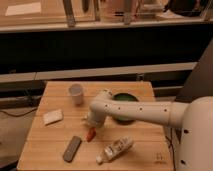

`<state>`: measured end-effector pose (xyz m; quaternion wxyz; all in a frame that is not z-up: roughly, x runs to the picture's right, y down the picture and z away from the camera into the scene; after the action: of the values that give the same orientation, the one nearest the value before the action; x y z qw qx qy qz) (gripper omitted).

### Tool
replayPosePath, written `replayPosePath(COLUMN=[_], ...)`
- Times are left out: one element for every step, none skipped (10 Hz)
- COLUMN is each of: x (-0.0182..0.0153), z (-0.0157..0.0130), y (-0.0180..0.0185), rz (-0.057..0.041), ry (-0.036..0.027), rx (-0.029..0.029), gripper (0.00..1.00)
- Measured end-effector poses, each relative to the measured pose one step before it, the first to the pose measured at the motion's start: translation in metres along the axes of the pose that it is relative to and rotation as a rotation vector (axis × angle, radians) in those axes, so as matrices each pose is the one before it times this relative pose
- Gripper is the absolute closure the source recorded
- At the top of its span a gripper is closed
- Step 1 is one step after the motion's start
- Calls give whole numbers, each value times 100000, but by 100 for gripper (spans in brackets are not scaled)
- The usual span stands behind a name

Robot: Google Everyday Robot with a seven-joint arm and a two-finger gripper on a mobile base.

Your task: Place the pepper in the ceramic cup

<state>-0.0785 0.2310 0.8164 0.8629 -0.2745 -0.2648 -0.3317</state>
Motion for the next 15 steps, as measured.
replayPosePath(x=[81, 220, 103, 1, -91, 24, 27, 19, -5, 15, 23, -51, -8, -15, -17], z=[131, 94, 72, 70, 63, 20, -20, 3, 18, -10, -42, 3, -20, -31, -10], y=[17, 91, 46, 6, -90, 24, 5, -18, 8, 55, 11, -17, 8, -33, 27], rz=[544, 872, 427, 112, -88, 93, 112, 106, 8, 71, -78, -111, -51, -55, -116], ry=[-966, -1121, -641, -372, -416, -167, -119, -169, -242, -393, -122, -223, -71, -83, -61], rx=[494, 712, 462, 215, 329, 174, 208, 235, 189, 263, 68, 59, 65, 185, 76], gripper=[20, 20, 25, 33, 46, 55, 63, 74, 85, 95, 99, 100, 100, 100, 100])
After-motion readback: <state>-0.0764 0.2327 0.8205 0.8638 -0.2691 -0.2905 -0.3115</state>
